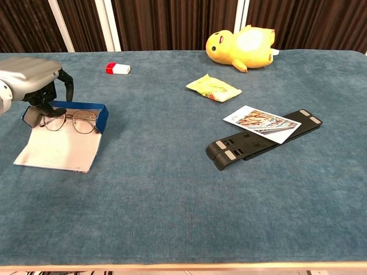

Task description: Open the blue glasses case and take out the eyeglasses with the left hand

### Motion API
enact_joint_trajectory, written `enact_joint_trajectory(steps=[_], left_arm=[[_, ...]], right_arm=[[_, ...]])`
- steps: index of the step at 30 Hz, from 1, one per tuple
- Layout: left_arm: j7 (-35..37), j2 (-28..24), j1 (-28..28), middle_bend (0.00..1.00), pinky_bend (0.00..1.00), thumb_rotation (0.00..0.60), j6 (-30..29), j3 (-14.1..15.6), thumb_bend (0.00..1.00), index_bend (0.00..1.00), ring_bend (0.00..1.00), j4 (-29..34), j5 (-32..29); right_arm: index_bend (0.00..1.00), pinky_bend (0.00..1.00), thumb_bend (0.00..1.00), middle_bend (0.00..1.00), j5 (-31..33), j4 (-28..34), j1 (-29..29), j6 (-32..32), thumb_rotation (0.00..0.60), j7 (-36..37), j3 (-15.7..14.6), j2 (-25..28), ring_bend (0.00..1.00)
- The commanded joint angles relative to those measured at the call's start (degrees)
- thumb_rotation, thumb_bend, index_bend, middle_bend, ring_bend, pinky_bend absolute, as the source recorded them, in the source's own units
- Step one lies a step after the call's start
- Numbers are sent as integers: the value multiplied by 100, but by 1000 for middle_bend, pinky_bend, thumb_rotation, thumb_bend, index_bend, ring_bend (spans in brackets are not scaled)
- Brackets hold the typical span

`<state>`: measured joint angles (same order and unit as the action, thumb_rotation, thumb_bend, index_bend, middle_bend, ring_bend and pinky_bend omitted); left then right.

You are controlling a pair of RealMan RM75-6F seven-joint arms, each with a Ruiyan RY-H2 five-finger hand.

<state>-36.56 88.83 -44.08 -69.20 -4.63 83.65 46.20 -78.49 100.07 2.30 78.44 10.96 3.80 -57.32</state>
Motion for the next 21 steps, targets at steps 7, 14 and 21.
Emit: enact_joint_trajectory(steps=[7, 14, 21], left_arm=[[4, 15, 69, 984, 943, 600, -44, -132, 345, 611, 873, 42, 173], [-8, 32, 111, 984, 943, 600, -23, -267, 345, 611, 873, 6, 160], [-75, 26, 163, 985, 943, 600, 27, -296, 346, 612, 873, 8, 168]], right_arm=[[0, 200, 159, 0, 19, 10, 1, -16, 600, 10, 1, 5, 0], [0, 200, 158, 0, 33, 26, 2, -39, 600, 34, -1, 23, 0], [0, 200, 159, 0, 37, 33, 0, -38, 600, 25, -3, 26, 0]])
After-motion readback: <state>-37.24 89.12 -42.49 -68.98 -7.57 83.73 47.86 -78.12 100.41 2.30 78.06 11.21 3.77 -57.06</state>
